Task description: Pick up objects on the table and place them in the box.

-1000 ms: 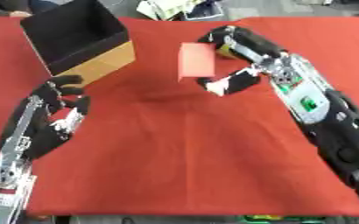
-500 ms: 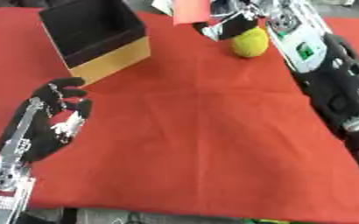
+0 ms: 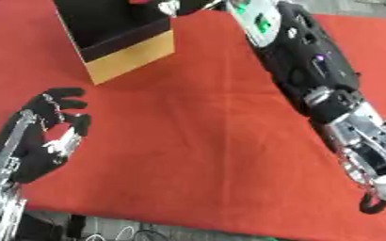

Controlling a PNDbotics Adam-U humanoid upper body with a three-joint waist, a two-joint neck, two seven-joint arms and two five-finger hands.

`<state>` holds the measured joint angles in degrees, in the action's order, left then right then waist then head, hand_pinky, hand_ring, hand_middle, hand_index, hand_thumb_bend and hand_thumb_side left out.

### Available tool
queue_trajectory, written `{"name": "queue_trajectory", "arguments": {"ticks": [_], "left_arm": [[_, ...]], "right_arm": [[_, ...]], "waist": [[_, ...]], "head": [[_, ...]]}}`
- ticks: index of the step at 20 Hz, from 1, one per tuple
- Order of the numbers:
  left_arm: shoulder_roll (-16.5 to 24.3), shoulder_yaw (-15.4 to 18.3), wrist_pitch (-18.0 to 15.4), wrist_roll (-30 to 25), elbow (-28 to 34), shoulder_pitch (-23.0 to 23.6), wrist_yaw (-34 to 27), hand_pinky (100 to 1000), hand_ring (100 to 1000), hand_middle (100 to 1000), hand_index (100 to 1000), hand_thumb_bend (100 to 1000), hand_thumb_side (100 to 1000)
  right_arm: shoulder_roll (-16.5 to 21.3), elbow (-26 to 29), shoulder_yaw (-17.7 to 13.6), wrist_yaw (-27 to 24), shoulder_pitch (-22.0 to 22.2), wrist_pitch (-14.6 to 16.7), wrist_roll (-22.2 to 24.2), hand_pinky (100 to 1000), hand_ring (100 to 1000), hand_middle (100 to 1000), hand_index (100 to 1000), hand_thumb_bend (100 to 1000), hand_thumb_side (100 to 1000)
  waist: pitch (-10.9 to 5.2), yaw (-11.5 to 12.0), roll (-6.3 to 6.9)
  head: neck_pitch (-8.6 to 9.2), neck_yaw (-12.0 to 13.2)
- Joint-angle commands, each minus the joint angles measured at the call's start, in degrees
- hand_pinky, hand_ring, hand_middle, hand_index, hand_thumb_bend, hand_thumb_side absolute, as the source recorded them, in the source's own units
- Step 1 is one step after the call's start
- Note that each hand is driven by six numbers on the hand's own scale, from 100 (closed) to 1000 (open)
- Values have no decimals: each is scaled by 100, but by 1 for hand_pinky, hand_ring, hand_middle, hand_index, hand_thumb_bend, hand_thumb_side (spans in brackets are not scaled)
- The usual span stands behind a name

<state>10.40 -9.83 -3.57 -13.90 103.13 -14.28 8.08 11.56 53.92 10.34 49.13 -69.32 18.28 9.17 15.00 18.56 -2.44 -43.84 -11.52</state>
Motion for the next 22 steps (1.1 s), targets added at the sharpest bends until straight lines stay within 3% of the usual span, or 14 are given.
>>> {"name": "queue_trajectory", "arguments": {"ticks": [1,3,5,8,11,14,17,19,22], "left_arm": [[-8,-62,-14,-77,51,-93,-40,615,749,762,816,350,504],[-19,-83,-17,-103,48,-114,-51,615,749,762,816,349,504],[-25,-92,-18,-116,48,-129,-58,615,749,762,816,348,504],[-29,-96,-17,-122,52,-143,-70,615,748,762,816,348,504],[-28,-96,-13,-120,56,-148,-76,615,748,762,816,347,505],[-29,-90,-8,-113,57,-149,-79,616,748,762,816,346,505],[-25,-73,-3,-95,56,-140,-75,616,748,762,816,346,504],[-18,-47,0,-72,54,-119,-70,616,748,762,816,348,503],[3,7,5,-23,49,-67,-51,616,748,762,816,348,503]], "right_arm": [[-151,-249,-176,333,-200,24,-78,744,763,691,684,232,191],[-250,-415,-256,512,-208,10,-111,746,767,700,728,252,227],[-318,-543,-341,691,-199,-66,-199,743,771,721,829,320,318],[-369,-665,-466,981,-172,-352,-518,735,772,747,918,432,414],[-383,-638,-527,1349,-152,-792,-1152,726,770,760,951,529,431],[-385,-556,-544,1648,-142,-1170,-1834,713,760,754,949,538,406],[-364,-487,-506,1648,-127,-1305,-2241,711,757,749,937,522,396],[-282,-444,-449,1548,-122,-1270,-2253,719,765,756,938,503,401],[-61,-355,-365,1213,-88,-1071,-1882,731,778,772,944,461,418]], "waist": [[-78,77,22],[-69,148,19],[-64,197,20],[-63,251,24],[-66,276,26],[-72,262,27],[-83,196,34],[-102,106,42],[-140,-72,67]], "head": [[-28,-171],[-28,-239],[-28,-285],[-28,-339],[-20,-359],[-15,-349],[-19,-322],[-25,-278],[-28,-168]]}}
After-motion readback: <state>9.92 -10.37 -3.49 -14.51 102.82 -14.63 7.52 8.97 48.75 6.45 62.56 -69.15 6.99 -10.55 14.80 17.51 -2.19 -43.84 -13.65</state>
